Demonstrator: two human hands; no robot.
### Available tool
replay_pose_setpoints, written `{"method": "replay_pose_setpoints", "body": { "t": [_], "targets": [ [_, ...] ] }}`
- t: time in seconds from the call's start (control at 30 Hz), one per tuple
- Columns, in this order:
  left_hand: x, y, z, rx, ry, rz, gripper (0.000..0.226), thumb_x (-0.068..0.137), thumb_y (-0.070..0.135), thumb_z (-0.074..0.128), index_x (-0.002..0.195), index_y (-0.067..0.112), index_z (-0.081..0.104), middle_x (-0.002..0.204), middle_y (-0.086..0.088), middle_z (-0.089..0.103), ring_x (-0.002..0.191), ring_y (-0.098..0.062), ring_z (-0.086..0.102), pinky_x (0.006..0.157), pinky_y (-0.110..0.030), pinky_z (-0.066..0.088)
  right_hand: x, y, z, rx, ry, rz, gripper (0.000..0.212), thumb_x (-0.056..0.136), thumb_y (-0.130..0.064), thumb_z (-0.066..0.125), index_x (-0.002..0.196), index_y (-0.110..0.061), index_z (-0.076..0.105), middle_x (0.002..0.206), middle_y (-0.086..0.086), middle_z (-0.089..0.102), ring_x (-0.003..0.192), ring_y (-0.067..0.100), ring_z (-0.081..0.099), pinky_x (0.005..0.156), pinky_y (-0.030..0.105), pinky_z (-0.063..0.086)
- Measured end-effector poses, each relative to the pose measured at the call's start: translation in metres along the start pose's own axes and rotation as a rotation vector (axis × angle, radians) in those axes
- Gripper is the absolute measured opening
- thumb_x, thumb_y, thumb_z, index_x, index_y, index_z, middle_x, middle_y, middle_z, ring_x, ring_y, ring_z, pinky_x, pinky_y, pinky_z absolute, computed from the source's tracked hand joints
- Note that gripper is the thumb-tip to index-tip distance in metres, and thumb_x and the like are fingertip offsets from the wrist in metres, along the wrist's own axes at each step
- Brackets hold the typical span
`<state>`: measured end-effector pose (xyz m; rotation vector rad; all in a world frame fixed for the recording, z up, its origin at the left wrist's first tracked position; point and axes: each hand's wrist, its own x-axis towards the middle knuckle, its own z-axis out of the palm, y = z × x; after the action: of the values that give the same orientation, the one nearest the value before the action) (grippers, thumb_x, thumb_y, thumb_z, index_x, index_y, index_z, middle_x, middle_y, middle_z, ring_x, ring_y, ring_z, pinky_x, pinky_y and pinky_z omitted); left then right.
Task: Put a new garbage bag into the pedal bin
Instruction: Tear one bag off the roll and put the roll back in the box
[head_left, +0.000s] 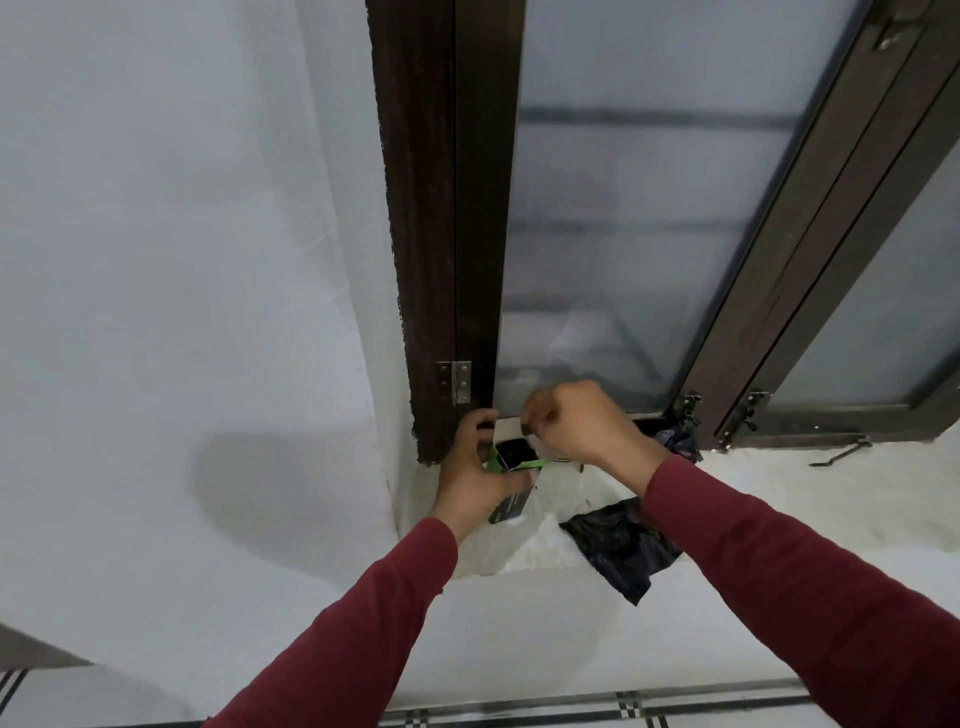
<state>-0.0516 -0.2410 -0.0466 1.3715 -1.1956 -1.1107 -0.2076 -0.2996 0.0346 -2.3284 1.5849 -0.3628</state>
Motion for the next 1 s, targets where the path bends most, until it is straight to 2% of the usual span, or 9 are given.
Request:
{"method": "replay_pose_setpoints", "body": {
  "t": [0.07,0.13,0.23,0.3,0.43,0.57,0.7,0.9,1.0],
  "targets": [
    [0.000,0.000,0.003,-0.020,0.024,-0.013,0.077,0.075,0.016,0.089,0.136,0.036,0.047,0.123,0.014,0.065,0.115,-0.004,0.060,0.097,-0.028,0.052,-0.004,0.009,0.003,0.102,0.164,0.125,0.039,0.089,-0.016,0.064,0.127,-0.020,0.070,0.129,0.005,0.068,0.116,0.027,0.065,0.097,0.037,0.054],
    [0.001,-0.001,0.004,-0.020,0.064,-0.009,0.045,0.083,0.016,0.083,0.119,0.031,0.062,0.119,0.011,0.068,0.116,-0.011,0.063,0.094,-0.029,0.056,-0.010,0.019,0.011,0.250,0.179,0.303,0.050,0.088,-0.027,0.071,0.136,-0.018,0.061,0.133,0.009,0.061,0.118,0.028,0.062,0.097,0.038,0.054],
    [-0.002,-0.006,0.003,0.005,0.098,0.044,0.015,0.090,0.016,0.077,0.101,0.024,0.071,0.113,0.006,0.071,0.110,-0.013,0.067,0.076,-0.013,0.055,-0.021,0.017,0.026,0.913,0.077,0.577,0.030,0.089,-0.023,0.075,0.118,-0.018,0.070,0.115,0.008,0.073,0.092,0.020,0.074,0.077,0.033,0.063],
    [-0.004,-0.010,0.001,0.017,0.085,0.078,0.012,0.090,0.021,0.077,0.101,0.026,0.072,0.119,0.010,0.069,0.112,-0.009,0.066,0.078,-0.008,0.051,-0.026,0.012,0.032,1.071,0.135,0.528,0.017,0.092,-0.016,0.072,0.107,-0.024,0.073,0.107,0.008,0.077,0.087,0.019,0.075,0.075,0.031,0.063],
    [-0.007,-0.018,-0.002,0.086,0.007,0.115,0.037,0.082,0.016,0.083,0.110,0.034,0.069,0.136,0.015,0.060,0.125,-0.004,0.058,0.101,-0.022,0.050,-0.032,0.003,0.037,1.013,0.200,0.344,0.019,0.088,-0.022,0.079,0.104,-0.032,0.079,0.100,-0.005,0.077,0.099,0.016,0.074,0.079,0.029,0.063],
    [-0.007,-0.016,-0.003,0.062,0.020,0.098,0.050,0.080,0.005,0.081,0.115,0.034,0.059,0.120,0.012,0.067,0.115,-0.004,0.063,0.093,-0.024,0.057,-0.033,0.003,0.047,0.624,0.187,0.091,0.026,0.090,-0.031,0.077,0.116,-0.033,0.078,0.117,-0.010,0.075,0.106,-0.001,0.066,0.098,0.021,0.054],
    [-0.007,-0.013,-0.004,0.109,0.000,0.144,0.072,0.079,0.003,0.079,0.128,0.044,0.045,0.125,0.008,0.064,0.115,-0.006,0.064,0.092,-0.025,0.058,-0.032,0.002,0.066,0.251,0.103,-0.044,0.031,0.099,-0.044,0.058,0.126,-0.039,0.071,0.145,-0.005,0.059,0.131,0.015,0.055,0.107,0.037,0.049],
    [-0.008,-0.009,-0.007,0.226,-0.034,0.198,0.052,0.083,0.005,0.073,0.117,0.041,0.057,0.120,0.012,0.062,0.113,-0.005,0.062,0.096,-0.034,0.058,-0.034,0.000,0.081,0.342,0.294,0.040,0.022,0.091,-0.022,0.072,0.112,-0.023,0.080,0.139,-0.002,0.063,0.122,0.015,0.062,0.099,0.022,0.048],
    [-0.006,-0.008,-0.006,0.269,0.022,0.203,0.038,0.083,0.010,0.078,0.112,0.032,0.065,0.127,0.012,0.058,0.115,-0.009,0.061,0.099,-0.036,0.056,-0.033,0.001,0.081,0.481,0.304,0.098,0.013,0.088,-0.024,0.076,0.100,-0.021,0.082,0.127,-0.001,0.069,0.116,0.016,0.065,0.100,0.030,0.052]
  ]
}}
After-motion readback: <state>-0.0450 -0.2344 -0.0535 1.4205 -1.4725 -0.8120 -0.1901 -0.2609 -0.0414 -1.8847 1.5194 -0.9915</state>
